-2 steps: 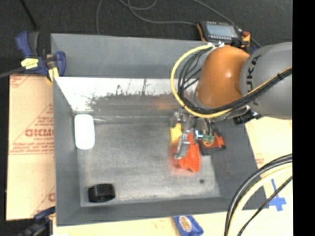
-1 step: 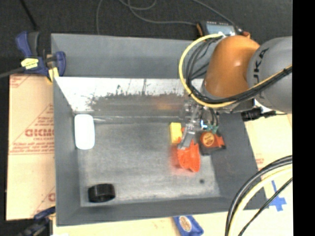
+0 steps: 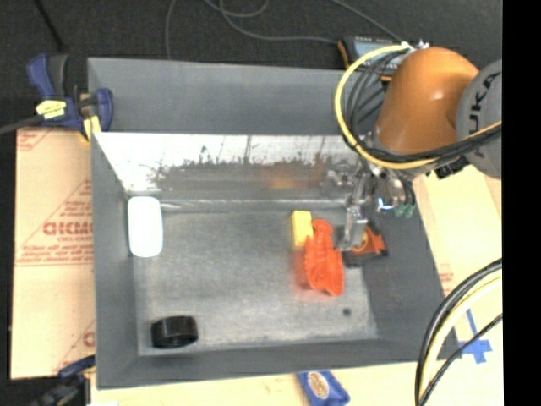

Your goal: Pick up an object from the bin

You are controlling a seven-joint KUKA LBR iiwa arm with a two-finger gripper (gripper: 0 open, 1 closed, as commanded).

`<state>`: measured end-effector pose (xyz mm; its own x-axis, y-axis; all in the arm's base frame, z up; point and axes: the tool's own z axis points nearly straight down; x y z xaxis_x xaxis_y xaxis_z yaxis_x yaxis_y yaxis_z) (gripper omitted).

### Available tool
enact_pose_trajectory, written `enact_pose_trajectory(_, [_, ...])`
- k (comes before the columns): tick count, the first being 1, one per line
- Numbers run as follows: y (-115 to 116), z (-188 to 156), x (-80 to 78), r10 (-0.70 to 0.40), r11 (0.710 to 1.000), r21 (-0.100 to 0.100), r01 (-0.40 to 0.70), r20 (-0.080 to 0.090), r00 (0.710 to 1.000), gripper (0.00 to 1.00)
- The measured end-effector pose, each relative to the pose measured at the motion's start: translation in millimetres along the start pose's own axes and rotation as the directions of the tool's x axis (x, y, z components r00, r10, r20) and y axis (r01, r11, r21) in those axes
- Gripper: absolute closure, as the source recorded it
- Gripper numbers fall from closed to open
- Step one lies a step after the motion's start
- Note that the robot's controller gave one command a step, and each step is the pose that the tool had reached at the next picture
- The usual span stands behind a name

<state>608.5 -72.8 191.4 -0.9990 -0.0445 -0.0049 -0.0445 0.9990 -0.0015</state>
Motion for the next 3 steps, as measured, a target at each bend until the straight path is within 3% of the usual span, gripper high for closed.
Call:
enact_pose_trajectory(1, [-9.5,-4.5,-15.7,0.196,0.981,-0.001,-0.196,0.001,0.981,0.0])
enact_pose_trajectory(2, [8.0,37.6,-25.2,0.312,0.95,-0.001,-0.312,0.002,0.95,0.0])
enact_pose_trajectory(3, [17.0,57.6,-11.9,0.048,0.999,0.0,-0.048,-0.002,0.999,0.0])
